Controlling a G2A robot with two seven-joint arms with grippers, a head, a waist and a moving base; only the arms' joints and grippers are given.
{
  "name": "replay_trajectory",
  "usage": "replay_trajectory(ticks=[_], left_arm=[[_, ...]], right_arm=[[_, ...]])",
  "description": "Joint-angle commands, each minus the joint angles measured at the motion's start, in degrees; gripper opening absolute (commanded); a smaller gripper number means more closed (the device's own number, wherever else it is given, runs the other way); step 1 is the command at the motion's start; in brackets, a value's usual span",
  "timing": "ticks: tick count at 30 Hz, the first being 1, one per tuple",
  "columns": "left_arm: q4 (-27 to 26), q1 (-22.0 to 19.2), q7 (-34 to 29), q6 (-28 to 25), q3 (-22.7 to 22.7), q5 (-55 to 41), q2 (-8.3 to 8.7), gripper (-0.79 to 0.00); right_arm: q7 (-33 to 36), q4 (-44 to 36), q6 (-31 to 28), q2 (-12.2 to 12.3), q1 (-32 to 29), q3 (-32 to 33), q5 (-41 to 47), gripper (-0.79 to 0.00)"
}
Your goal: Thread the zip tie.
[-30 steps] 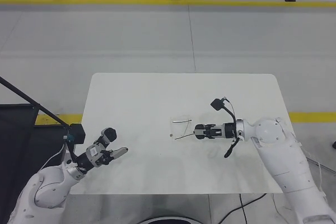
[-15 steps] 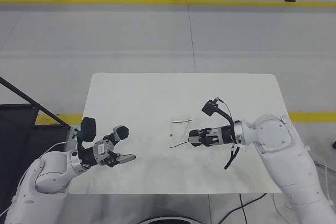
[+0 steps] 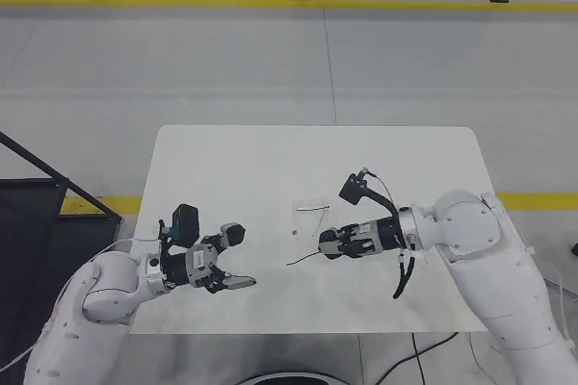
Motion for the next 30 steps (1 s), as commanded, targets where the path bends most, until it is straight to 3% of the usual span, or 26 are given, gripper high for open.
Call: replay_trajectory(ticks=[1, 6, 8, 17, 24, 26, 28, 30], left_arm=[[1.1, -2.5, -1.0, 0.0, 3.2, -0.9, 0.71, 0.000], [4.2, -7.1, -1.9, 0.0, 8.5, -5.5, 2.42, 0.000], [6.4, -8.1, -1.2, 0.0, 8.6, -6.1, 3.06, 0.000], [6.0, -8.0, -0.9, 0.6, 8.7, -5.9, 3.02, 0.000], [3.8, -8.5, 2.5, 0.5, 11.3, -2.9, 2.58, 0.000], [4.0, -9.1, 3.0, 0.6, 12.2, -2.3, 2.44, -0.034], [4.4, -9.8, 3.5, 0.5, 13.1, -1.7, 2.30, -0.157], [4.8, -10.4, 4.1, 0.5, 13.9, -1.2, 2.17, -0.212]], right_arm=[[1.2, 0.0, 0.5, -0.1, 1.5, -0.9, 0.9, -0.785], [4.0, 2.3, 0.4, -0.6, 5.5, -3.5, 5.1, -0.785], [4.3, 3.3, 0.5, -0.8, 6.4, -4.0, 5.7, -0.785], [3.8, 3.2, 0.5, -0.8, 6.2, -4.0, 5.7, -0.785], [2.3, 2.8, 1.4, -1.1, 7.3, -6.6, 5.1, -0.785], [2.1, 3.3, 1.6, -1.3, 8.1, -7.4, 5.2, -0.785], [2.0, 3.8, 1.6, -1.4, 8.8, -8.2, 5.3, -0.785], [1.9, 4.4, 1.7, -1.6, 9.4, -8.8, 5.5, -0.785]])
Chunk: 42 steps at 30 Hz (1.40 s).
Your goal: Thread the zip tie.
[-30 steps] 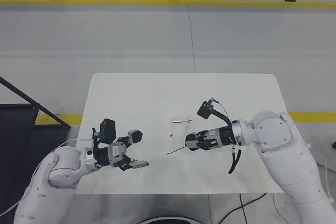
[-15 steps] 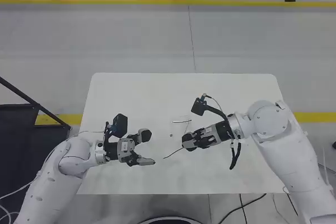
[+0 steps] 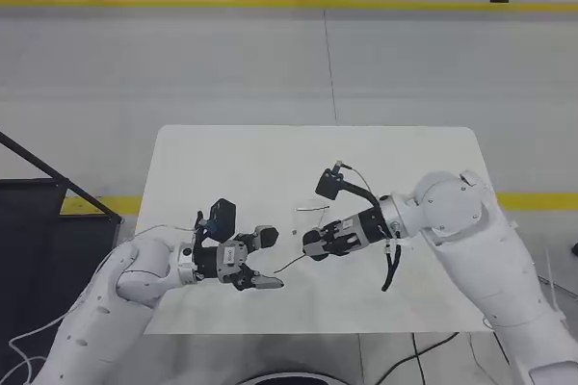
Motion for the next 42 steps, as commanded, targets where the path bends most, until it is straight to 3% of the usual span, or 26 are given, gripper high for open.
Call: replay_trajectory(ticks=[1, 2, 5, 16, 29, 37, 39, 42], left_arm=[[0.4, -0.6, 0.6, 0.0, 0.8, 0.4, -0.13, -0.197], [0.6, -0.8, 0.7, 0.0, 1.2, 0.7, -0.19, -0.212], [1.2, -1.6, 1.8, 0.1, 2.2, 1.3, -0.40, -0.403], [3.1, -3.8, 4.0, 0.6, 5.3, 3.1, -0.99, -0.505], [4.0, -4.6, 4.9, 0.4, 6.5, 3.6, -1.03, -0.785], [4.4, -5.0, 4.9, 0.2, 7.2, 3.2, -0.99, -0.785], [4.5, -5.1, 5.0, 0.2, 7.3, 3.0, -0.97, -0.785], [4.5, -5.1, 5.3, 0.2, 7.2, 2.8, -0.92, -0.785]], right_arm=[[0.0, 0.5, 0.0, -0.1, 0.6, -0.5, 0.1, -0.785], [0.0, 0.7, 0.0, -0.1, 0.8, -0.7, 0.2, -0.785], [0.0, 1.2, -0.1, -0.2, 1.4, -1.4, 0.4, -0.785], [-0.1, 2.2, -0.6, -0.3, 2.3, -2.7, 0.7, -0.785], [0.0, 2.6, -0.7, -0.2, 2.9, -3.5, 0.9, -0.785], [-0.4, 2.5, -0.8, -0.1, 2.9, -3.7, 1.2, -0.785], [-0.5, 2.4, -0.9, 0.0, 2.8, -3.6, 1.3, -0.594], [-0.6, 2.3, -1.0, 0.1, 2.7, -3.4, 1.5, -0.477]])
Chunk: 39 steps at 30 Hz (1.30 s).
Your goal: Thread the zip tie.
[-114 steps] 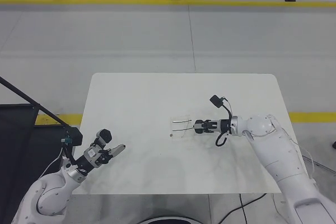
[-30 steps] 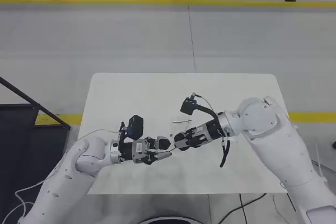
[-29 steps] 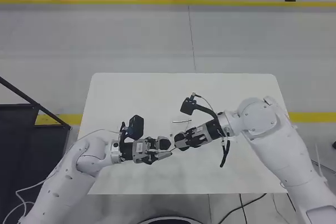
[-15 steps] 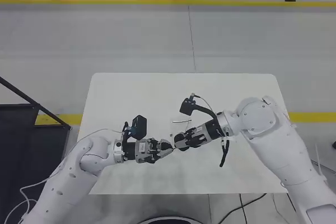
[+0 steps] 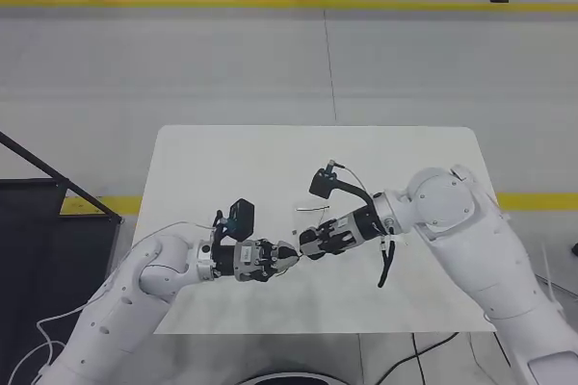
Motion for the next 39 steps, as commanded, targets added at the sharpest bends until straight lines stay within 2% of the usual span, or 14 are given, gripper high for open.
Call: replay_trajectory(ticks=[1, 2, 5, 6, 13, 18, 21, 31, 35, 39], left_arm=[[0.1, 0.0, 0.4, 0.0, -0.2, -0.2, 0.03, -0.785], [0.1, 0.0, 0.7, 0.2, -0.3, -0.3, 0.04, -0.785], [0.3, 0.2, 2.2, 0.6, -0.9, -0.4, 0.04, -0.785], [0.5, 0.3, 2.7, 0.6, -1.1, -0.6, 0.04, -0.785], [1.4, 0.9, 7.7, 0.3, -3.0, -1.7, 0.00, -0.785], [1.8, 1.7, 13.0, -0.5, -4.4, -1.9, -0.26, -0.785], [2.1, 2.4, 17.1, -0.5, -5.2, -2.0, -0.56, -0.785], [1.6, 2.9, 18.3, 0.3, -5.3, -2.5, -0.70, -0.785], [0.4, 3.4, 19.7, 1.8, -5.5, -5.0, -0.91, -0.785], [0.4, 3.7, 21.5, 2.5, -5.6, -4.9, -1.26, -0.785]], right_arm=[[-0.1, 0.0, -0.1, 0.1, -0.1, 0.2, 0.3, -0.385], [-0.2, -0.1, -0.2, 0.1, -0.2, 0.3, 0.3, -0.268], [-1.1, -0.3, -1.0, 0.4, -0.7, 1.3, 0.8, -0.052], [-1.4, -0.4, -1.6, 0.5, -1.1, 1.9, 1.3, -0.006], [-3.4, -1.7, -6.7, 1.9, -5.2, 6.5, 3.7, -0.022], [-12.0, -4.3, -13.2, 2.7, -10.6, 9.8, -0.7, 0.000], [-17.0, -6.4, -14.6, 3.1, -13.7, 11.1, -5.4, 0.000], [-18.5, -7.1, -14.7, 2.9, -14.5, 10.3, -6.6, 0.000], [-23.4, -6.5, -17.6, 2.5, -14.9, 8.3, -10.6, 0.000], [-31.6, -5.5, -21.8, 1.8, -16.1, 6.3, -16.4, 0.000]])
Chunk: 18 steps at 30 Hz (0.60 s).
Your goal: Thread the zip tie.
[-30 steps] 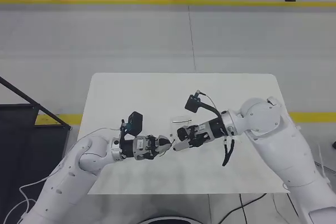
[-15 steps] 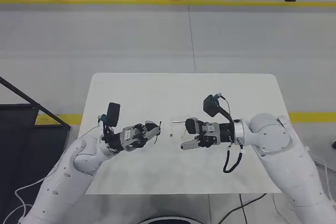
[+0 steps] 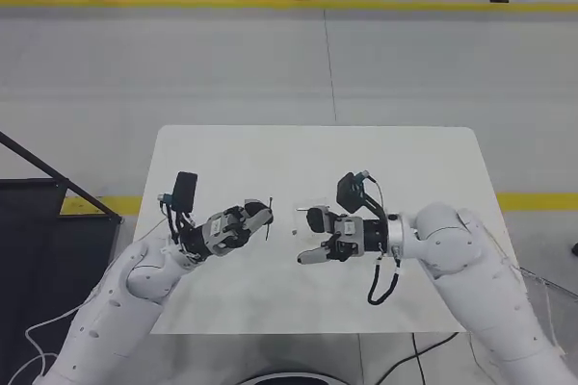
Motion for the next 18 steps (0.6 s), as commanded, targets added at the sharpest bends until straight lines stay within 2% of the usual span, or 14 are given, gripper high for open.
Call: replay_trajectory(ticks=[1, 5, 10, 11, 12, 14, 16, 18], left_arm=[[0.1, 0.0, 1.1, 0.6, 0.1, 0.7, -0.23, -0.785], [0.5, 0.1, 3.2, 3.3, 0.3, 4.1, -0.72, -0.785], [0.5, 0.1, 3.2, 3.3, 0.3, 4.1, -0.72, -0.785], [0.5, 0.1, 3.2, 3.3, 0.3, 4.1, -0.72, -0.785], [0.4, 0.2, 3.2, 3.5, 0.3, 4.1, -0.74, -0.785], [-0.5, 0.6, 2.9, 4.7, 0.6, 4.3, -0.86, -0.785], [-0.7, 0.6, 2.4, 5.0, 0.9, 4.7, -0.98, -0.785], [-0.5, 0.4, 2.3, 5.4, 1.2, 5.4, -1.14, -0.785]], right_arm=[[-3.4, 0.8, -1.6, -0.3, -0.3, -0.7, -1.8, 0.000], [-4.0, 1.0, -1.6, -0.3, -0.3, -0.7, -2.0, 0.000], [-4.0, 1.0, -1.6, -0.3, -0.3, -0.7, -2.0, 0.000], [-4.6, 0.5, -1.4, -0.3, -0.8, -0.9, -2.2, -0.043], [-5.0, 0.1, -1.1, -0.3, -1.0, -1.0, -2.7, -0.123], [-5.8, -0.4, -1.5, -0.5, -1.2, -1.5, -3.1, -0.139], [-7.1, -0.1, -1.9, -0.7, -0.8, -2.0, -4.0, -0.188], [-8.5, 0.4, -2.1, -0.9, -0.6, -2.6, -4.8, -0.314]])
